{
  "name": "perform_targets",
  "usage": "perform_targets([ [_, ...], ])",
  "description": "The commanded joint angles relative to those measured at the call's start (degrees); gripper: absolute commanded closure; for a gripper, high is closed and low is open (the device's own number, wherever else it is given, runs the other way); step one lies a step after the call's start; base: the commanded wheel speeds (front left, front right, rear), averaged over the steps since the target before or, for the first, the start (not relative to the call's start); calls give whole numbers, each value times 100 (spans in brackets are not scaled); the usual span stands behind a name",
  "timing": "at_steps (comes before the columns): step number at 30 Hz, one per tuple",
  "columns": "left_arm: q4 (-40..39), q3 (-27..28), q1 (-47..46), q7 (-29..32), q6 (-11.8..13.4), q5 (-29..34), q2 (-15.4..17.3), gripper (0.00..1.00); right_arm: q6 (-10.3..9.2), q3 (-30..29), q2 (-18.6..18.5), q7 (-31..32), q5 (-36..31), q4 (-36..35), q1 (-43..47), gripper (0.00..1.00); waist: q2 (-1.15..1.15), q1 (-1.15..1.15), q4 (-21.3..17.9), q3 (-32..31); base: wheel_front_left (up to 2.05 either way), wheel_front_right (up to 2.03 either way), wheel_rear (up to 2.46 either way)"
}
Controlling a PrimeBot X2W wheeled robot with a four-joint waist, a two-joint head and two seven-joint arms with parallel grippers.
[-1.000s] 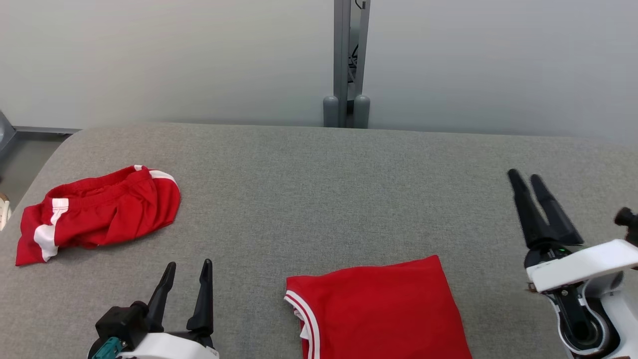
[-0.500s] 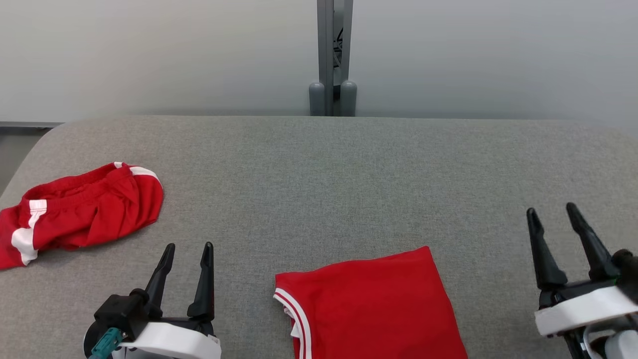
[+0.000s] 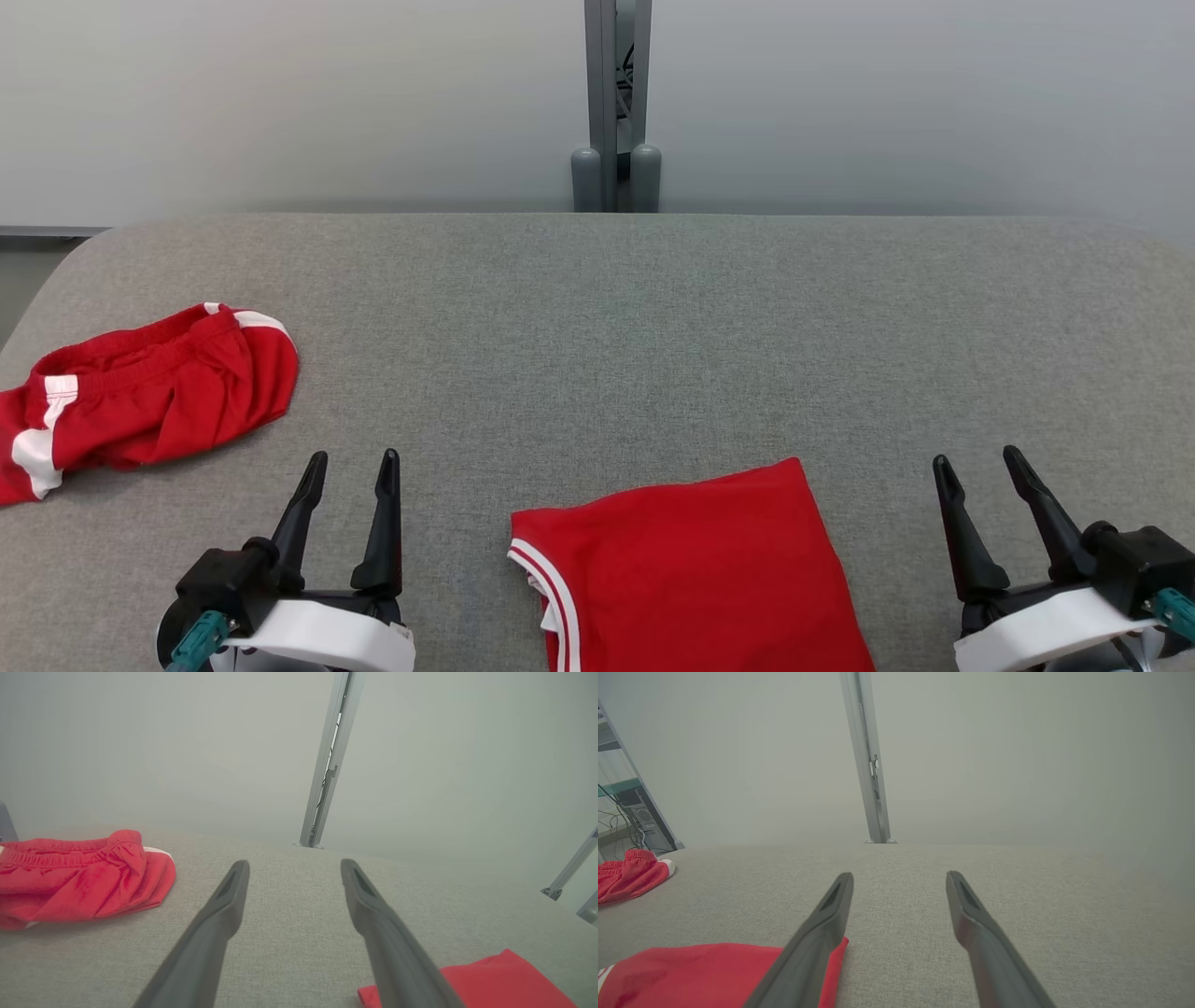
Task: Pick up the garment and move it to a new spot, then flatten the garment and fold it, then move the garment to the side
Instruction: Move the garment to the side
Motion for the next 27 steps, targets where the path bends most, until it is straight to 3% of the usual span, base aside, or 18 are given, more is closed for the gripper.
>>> perform_targets([
  [1,-29,6,-30,-23,34,-42,22,0,1,40,-22,-30,23,34,31,0,0,0,12,-3,0,0,0],
  [6,47,-18,-19,-23,36,-68,22,0,1,253,-43,-31,452,259,-29,0,0,0,46,13,0,0,0],
  [12,112,-86,-128,-23,20,-112,21,0,2,1512,-613,170,1778,815,-443,0,0,0,113,172,0,0,0],
  [16,115,-115,-194,-23,28,-111,23,0,3,2084,-866,578,2634,888,-741,0,0,0,178,315,0,0,0],
  [27,155,-259,-378,-23,53,-133,21,0,2,3075,-1466,1829,3998,951,-1333,0,0,0,387,618,0,0,0],
])
